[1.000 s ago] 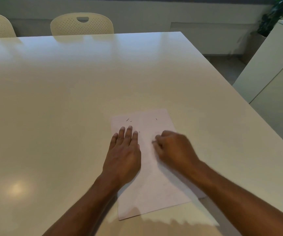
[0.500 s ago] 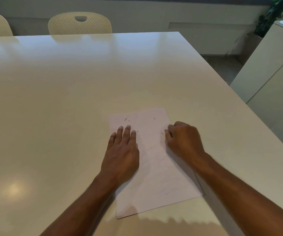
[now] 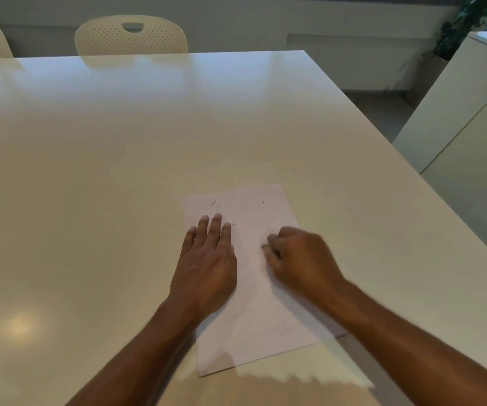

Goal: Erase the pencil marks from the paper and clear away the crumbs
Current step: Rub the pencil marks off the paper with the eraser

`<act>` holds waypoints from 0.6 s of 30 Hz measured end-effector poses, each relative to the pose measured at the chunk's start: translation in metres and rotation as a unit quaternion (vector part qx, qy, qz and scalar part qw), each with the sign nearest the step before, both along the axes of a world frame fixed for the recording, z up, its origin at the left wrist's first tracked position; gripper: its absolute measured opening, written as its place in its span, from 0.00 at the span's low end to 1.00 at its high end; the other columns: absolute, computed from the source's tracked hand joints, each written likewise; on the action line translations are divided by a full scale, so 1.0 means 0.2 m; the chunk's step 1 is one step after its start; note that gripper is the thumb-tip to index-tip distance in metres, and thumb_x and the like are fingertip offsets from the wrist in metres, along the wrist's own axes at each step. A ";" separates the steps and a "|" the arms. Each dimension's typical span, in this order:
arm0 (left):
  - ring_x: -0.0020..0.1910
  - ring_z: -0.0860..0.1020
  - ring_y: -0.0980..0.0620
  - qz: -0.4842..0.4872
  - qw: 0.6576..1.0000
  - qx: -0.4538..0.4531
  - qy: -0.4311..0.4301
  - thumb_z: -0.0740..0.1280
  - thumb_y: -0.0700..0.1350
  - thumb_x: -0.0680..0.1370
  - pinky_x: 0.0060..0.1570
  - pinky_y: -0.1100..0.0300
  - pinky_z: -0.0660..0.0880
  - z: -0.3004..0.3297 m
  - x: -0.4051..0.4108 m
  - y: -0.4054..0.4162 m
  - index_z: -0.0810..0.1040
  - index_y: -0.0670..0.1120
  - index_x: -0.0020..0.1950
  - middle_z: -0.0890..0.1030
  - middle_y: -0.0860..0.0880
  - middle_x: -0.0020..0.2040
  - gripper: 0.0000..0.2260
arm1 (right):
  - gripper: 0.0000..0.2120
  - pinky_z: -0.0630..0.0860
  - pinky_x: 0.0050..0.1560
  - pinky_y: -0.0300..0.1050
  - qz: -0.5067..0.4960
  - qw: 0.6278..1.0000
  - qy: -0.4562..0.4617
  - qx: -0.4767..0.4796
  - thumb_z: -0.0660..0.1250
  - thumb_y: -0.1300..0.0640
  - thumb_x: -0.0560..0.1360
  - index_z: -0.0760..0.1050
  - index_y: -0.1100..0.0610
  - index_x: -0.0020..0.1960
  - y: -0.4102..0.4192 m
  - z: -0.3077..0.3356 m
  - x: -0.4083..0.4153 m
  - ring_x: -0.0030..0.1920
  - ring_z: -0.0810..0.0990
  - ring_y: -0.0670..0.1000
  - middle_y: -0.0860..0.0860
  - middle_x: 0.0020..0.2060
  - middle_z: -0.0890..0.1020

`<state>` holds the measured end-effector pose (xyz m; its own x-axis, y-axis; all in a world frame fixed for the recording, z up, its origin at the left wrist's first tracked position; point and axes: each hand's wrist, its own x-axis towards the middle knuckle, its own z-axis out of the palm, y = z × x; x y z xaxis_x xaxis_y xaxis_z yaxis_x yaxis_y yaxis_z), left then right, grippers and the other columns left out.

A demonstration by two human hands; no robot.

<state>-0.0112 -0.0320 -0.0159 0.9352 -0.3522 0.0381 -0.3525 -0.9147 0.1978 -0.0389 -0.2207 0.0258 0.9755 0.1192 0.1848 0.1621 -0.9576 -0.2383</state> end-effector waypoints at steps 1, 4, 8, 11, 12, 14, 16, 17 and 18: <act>0.81 0.44 0.44 -0.001 1.000 0.001 0.000 0.45 0.47 0.84 0.79 0.47 0.44 0.00 0.00 0.00 0.51 0.43 0.82 0.48 0.43 0.82 0.25 | 0.11 0.70 0.30 0.43 -0.039 0.999 -0.015 -0.005 0.66 0.52 0.73 0.78 0.56 0.36 -0.06 -0.01 0.06 0.32 0.79 0.57 0.51 0.32 0.77; 0.81 0.45 0.43 -0.002 1.000 0.001 -0.002 0.47 0.46 0.84 0.79 0.46 0.45 -0.01 -0.01 0.00 0.52 0.43 0.82 0.49 0.43 0.82 0.25 | 0.12 0.68 0.32 0.43 -0.119 0.992 -0.043 -0.024 0.63 0.51 0.73 0.79 0.56 0.37 -0.17 -0.01 0.15 0.33 0.79 0.59 0.52 0.32 0.77; 0.81 0.44 0.44 -0.001 1.000 0.008 0.005 0.42 0.49 0.83 0.79 0.47 0.44 0.00 0.00 0.00 0.51 0.43 0.82 0.48 0.43 0.82 0.27 | 0.10 0.69 0.27 0.43 -0.003 1.000 -0.005 0.004 0.69 0.56 0.72 0.75 0.56 0.32 0.04 0.00 -0.04 0.28 0.76 0.56 0.50 0.29 0.74; 0.81 0.44 0.44 -0.005 1.000 0.013 0.003 0.43 0.48 0.83 0.79 0.47 0.44 0.00 0.00 0.00 0.50 0.44 0.82 0.47 0.43 0.82 0.26 | 0.11 0.70 0.30 0.43 -0.059 0.998 -0.028 0.002 0.65 0.51 0.73 0.77 0.55 0.35 -0.08 -0.01 0.07 0.32 0.79 0.57 0.51 0.31 0.76; 0.81 0.44 0.44 -0.005 1.000 0.013 0.002 0.43 0.48 0.83 0.79 0.47 0.45 0.00 0.00 0.00 0.50 0.44 0.82 0.48 0.43 0.82 0.26 | 0.12 0.70 0.31 0.43 -0.094 0.994 -0.046 -0.006 0.63 0.51 0.73 0.78 0.55 0.36 -0.14 -0.02 0.11 0.32 0.79 0.58 0.51 0.32 0.76; 0.81 0.44 0.44 -0.003 1.000 0.008 0.002 0.42 0.48 0.83 0.79 0.47 0.45 0.00 -0.01 0.00 0.51 0.43 0.82 0.48 0.43 0.82 0.27 | 0.10 0.68 0.30 0.43 -0.109 0.992 -0.054 -0.013 0.65 0.53 0.72 0.77 0.56 0.35 -0.14 -0.01 0.11 0.31 0.79 0.58 0.51 0.31 0.76; 0.81 0.46 0.44 -0.003 1.000 0.002 0.000 0.42 0.49 0.83 0.79 0.47 0.45 0.00 0.00 0.00 0.53 0.43 0.82 0.50 0.43 0.82 0.27 | 0.08 0.67 0.27 0.42 -0.044 0.999 -0.028 -0.002 0.70 0.56 0.69 0.75 0.56 0.32 -0.01 0.01 0.02 0.28 0.77 0.57 0.50 0.29 0.74; 0.81 0.46 0.44 -0.002 1.000 0.001 0.001 0.41 0.49 0.82 0.79 0.47 0.45 0.00 0.00 0.00 0.53 0.43 0.82 0.50 0.43 0.82 0.27 | 0.09 0.68 0.26 0.42 -0.009 1.000 -0.015 0.003 0.71 0.57 0.69 0.75 0.56 0.32 0.04 0.01 -0.04 0.27 0.76 0.56 0.50 0.29 0.74; 0.81 0.46 0.44 -0.001 1.000 0.001 0.001 0.41 0.49 0.82 0.79 0.47 0.44 0.00 0.00 0.00 0.53 0.43 0.82 0.50 0.43 0.82 0.27 | 0.09 0.68 0.26 0.42 0.010 1.000 -0.012 0.003 0.71 0.56 0.70 0.75 0.56 0.32 0.04 0.00 -0.06 0.27 0.76 0.56 0.50 0.29 0.74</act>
<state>-0.0115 -0.0320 -0.0166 0.9342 -0.3550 0.0362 -0.3550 -0.9140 0.1965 -0.0508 -0.2121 0.0255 0.9681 0.1371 0.2097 0.1868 -0.9528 -0.2392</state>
